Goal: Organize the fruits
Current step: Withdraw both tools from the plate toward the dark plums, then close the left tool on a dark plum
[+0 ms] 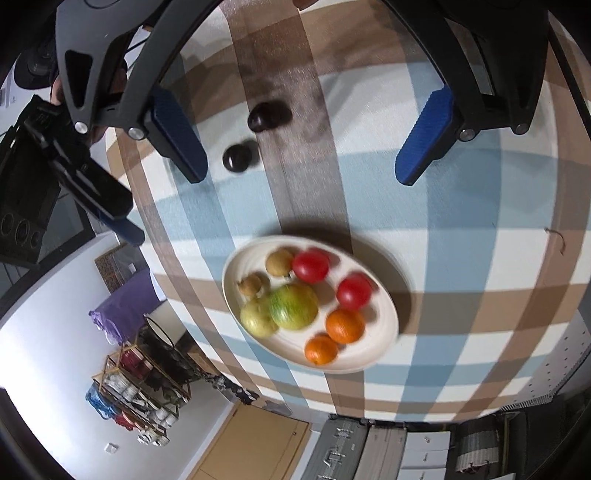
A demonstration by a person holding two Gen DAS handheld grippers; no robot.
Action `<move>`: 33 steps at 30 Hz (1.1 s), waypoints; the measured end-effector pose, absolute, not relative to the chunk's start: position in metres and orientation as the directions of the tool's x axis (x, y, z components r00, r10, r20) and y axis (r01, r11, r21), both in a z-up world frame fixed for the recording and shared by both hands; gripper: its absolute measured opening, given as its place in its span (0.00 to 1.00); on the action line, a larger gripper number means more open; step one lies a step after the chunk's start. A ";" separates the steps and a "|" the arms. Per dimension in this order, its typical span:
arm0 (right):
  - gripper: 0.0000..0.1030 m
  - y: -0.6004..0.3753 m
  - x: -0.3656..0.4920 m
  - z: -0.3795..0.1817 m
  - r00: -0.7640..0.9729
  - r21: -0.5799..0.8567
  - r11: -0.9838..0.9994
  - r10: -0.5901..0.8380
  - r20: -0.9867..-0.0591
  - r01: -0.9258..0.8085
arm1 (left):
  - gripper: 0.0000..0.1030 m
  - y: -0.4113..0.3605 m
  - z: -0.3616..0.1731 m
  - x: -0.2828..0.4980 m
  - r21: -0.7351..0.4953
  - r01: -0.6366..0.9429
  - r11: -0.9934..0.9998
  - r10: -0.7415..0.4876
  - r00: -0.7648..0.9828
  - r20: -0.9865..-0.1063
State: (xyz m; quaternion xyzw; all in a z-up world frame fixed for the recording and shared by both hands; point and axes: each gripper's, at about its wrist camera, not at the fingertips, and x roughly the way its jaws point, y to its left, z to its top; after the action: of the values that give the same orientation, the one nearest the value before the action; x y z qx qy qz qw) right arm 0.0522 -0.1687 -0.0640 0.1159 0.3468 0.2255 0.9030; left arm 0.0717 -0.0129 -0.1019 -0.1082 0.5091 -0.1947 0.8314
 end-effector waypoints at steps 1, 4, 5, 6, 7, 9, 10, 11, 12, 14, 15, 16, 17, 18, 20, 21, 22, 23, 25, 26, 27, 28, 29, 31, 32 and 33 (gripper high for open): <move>0.88 -0.170 0.049 -0.065 0.663 0.361 0.876 0.480 -0.574 -0.321 | 0.98 -0.015 -0.105 0.069 -0.377 0.218 0.900 -0.435 0.398 -0.808; 0.91 -0.172 0.043 -0.069 0.673 0.355 0.887 0.456 -0.581 -0.294 | 0.98 -0.020 -0.113 0.062 -0.378 0.230 0.896 -0.441 0.378 -0.814; 0.91 -0.174 0.043 -0.071 0.673 0.359 0.887 0.455 -0.583 -0.290 | 0.98 -0.022 -0.115 0.059 -0.380 0.235 0.895 -0.443 0.372 -0.816; 0.91 -0.175 0.041 -0.072 0.671 0.363 0.887 0.456 -0.584 -0.286 | 0.98 -0.024 -0.118 0.056 -0.378 0.239 0.894 -0.444 0.366 -0.818; 0.91 -0.176 0.040 -0.073 0.670 0.366 0.887 0.455 -0.586 -0.282 | 0.98 -0.025 -0.119 0.054 -0.375 0.241 0.895 -0.441 0.364 -0.820; 0.91 -0.176 0.037 -0.075 0.671 0.366 0.888 0.452 -0.588 -0.278 | 0.98 -0.028 -0.123 0.049 -0.367 0.245 0.897 -0.436 0.360 -0.825; 0.91 -0.176 0.035 -0.075 0.671 0.365 0.889 0.451 -0.589 -0.277 | 0.98 -0.029 -0.125 0.047 -0.366 0.245 0.898 -0.434 0.356 -0.828; 0.91 -0.176 0.034 -0.076 0.670 0.365 0.889 0.450 -0.590 -0.277 | 0.98 -0.029 -0.127 0.046 -0.367 0.243 0.898 -0.434 0.351 -0.830; 0.91 -0.176 0.032 -0.076 0.670 0.364 0.889 0.450 -0.591 -0.277 | 0.98 -0.030 -0.129 0.045 -0.369 0.241 0.898 -0.435 0.346 -0.832; 0.91 -0.176 0.029 -0.076 0.671 0.360 0.890 0.449 -0.590 -0.279 | 0.98 -0.031 -0.133 0.043 -0.371 0.237 0.898 -0.434 0.335 -0.836; 0.91 -0.176 0.028 -0.075 0.671 0.359 0.891 0.449 -0.590 -0.279 | 0.98 -0.032 -0.134 0.043 -0.369 0.237 0.899 -0.432 0.333 -0.838; 0.91 -0.176 0.027 -0.075 0.672 0.360 0.890 0.449 -0.589 -0.279 | 0.98 -0.033 -0.135 0.042 -0.365 0.239 0.900 -0.429 0.333 -0.839; 0.91 -0.176 0.026 -0.074 0.673 0.360 0.890 0.448 -0.588 -0.279 | 0.98 -0.034 -0.135 0.042 -0.361 0.240 0.901 -0.426 0.334 -0.841; 0.91 -0.177 0.025 -0.074 0.675 0.359 0.891 0.447 -0.587 -0.278 | 0.98 -0.035 -0.136 0.042 -0.356 0.241 0.903 -0.422 0.336 -0.842; 0.92 -0.177 0.025 -0.073 0.676 0.359 0.891 0.446 -0.586 -0.278 | 0.98 -0.037 -0.136 0.040 -0.349 0.245 0.905 -0.417 0.341 -0.842; 0.92 -0.177 0.024 -0.073 0.677 0.359 0.892 0.446 -0.586 -0.277 | 0.98 -0.038 -0.136 0.040 -0.342 0.247 0.907 -0.412 0.346 -0.843; 0.92 -0.177 0.024 -0.073 0.678 0.359 0.892 0.445 -0.585 -0.276 | 0.95 -0.039 -0.135 0.039 -0.334 0.251 0.909 -0.407 0.353 -0.843; 0.92 -0.178 0.024 -0.073 0.679 0.359 0.892 0.445 -0.585 -0.275 | 0.93 -0.040 -0.134 0.039 -0.324 0.259 0.910 -0.403 0.361 -0.841; 0.92 -0.179 0.023 -0.073 0.680 0.360 0.892 0.444 -0.584 -0.273 | 0.83 -0.043 -0.133 0.037 -0.310 0.273 0.911 -0.396 0.368 -0.841; 0.92 -0.180 0.023 -0.073 0.681 0.360 0.892 0.443 -0.583 -0.272 | 0.80 -0.045 -0.133 0.036 -0.306 0.282 0.909 -0.397 0.369 -0.840; 0.92 -0.180 0.022 -0.073 0.682 0.361 0.892 0.443 -0.582 -0.271 | 0.72 -0.046 -0.132 0.036 -0.305 0.289 0.907 -0.400 0.369 -0.839; 0.92 -0.181 0.022 -0.073 0.682 0.362 0.892 0.443 -0.582 -0.271 | 0.63 -0.047 -0.133 0.036 -0.304 0.297 0.905 -0.402 0.364 -0.840; 0.92 -0.181 0.021 -0.073 0.682 0.363 0.892 0.443 -0.582 -0.270 | 0.58 -0.048 -0.132 0.034 -0.304 0.302 0.904 -0.403 0.358 -0.842; 0.92 -0.182 0.020 -0.074 0.682 0.364 0.892 0.443 -0.581 -0.269 | 0.42 -0.054 -0.132 0.032 -0.295 0.331 0.896 -0.406 0.346 -0.846; 0.92 -0.182 0.021 -0.074 0.682 0.364 0.892 0.443 -0.582 -0.269 | 0.39 -0.056 -0.132 0.031 -0.288 0.343 0.894 -0.404 0.344 -0.848; 0.92 -0.182 0.021 -0.074 0.682 0.364 0.892 0.443 -0.582 -0.268 | 0.32 -0.058 -0.133 0.030 -0.283 0.352 0.892 -0.403 0.338 -0.851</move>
State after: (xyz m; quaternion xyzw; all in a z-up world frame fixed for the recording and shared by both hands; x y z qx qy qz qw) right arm 0.0206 -0.1819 -0.0736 0.1254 0.3475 0.1957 0.9084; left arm 0.0299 -0.0585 -0.1329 -0.0241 0.5272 -0.2307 0.8175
